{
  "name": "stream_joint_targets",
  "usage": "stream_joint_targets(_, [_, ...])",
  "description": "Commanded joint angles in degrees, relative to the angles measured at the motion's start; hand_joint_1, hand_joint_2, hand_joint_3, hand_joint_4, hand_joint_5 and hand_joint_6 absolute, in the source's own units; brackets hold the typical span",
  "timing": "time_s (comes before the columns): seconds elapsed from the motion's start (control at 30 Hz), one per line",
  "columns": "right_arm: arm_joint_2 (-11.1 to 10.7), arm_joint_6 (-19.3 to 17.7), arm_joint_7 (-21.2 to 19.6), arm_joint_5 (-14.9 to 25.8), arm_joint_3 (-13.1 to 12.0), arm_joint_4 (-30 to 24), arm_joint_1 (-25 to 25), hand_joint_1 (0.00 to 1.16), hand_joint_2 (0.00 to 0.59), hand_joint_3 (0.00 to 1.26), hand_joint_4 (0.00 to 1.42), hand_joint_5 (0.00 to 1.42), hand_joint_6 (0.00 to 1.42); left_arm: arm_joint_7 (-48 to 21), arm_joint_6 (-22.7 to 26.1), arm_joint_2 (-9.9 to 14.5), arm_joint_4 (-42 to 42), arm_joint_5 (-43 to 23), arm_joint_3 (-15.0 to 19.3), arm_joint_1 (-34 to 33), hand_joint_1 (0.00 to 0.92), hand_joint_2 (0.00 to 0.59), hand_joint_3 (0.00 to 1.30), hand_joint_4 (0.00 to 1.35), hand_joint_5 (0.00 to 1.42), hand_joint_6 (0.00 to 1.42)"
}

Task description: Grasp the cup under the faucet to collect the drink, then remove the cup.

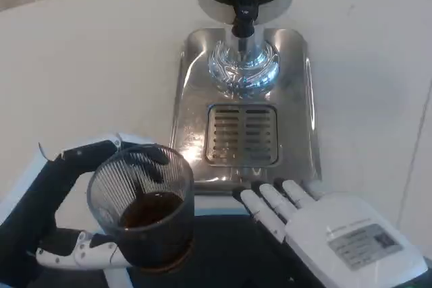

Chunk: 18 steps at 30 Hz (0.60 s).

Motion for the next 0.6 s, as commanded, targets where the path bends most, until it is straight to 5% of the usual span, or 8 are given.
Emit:
stream_joint_targets(0.03, [7.09, -0.93, -0.40, 0.83, -0.24, -0.77, 2.04, 0.26, 0.494, 0.00, 0.00, 0.00, 0.00, 0.00, -1.79, -0.61, -1.22, -1.05, -0.03, 0.28, 0.609, 0.000, 0.95, 1.12, 1.27, 0.45])
stream_joint_targets(0.6, [7.07, 0.81, 0.38, 0.15, 0.16, -0.77, 0.88, 0.27, 0.494, 0.00, 0.00, 0.00, 0.00, -0.17, -1.43, -0.78, -1.98, -0.88, -0.10, 1.52, 0.609, 0.000, 0.95, 1.12, 1.27, 0.45])
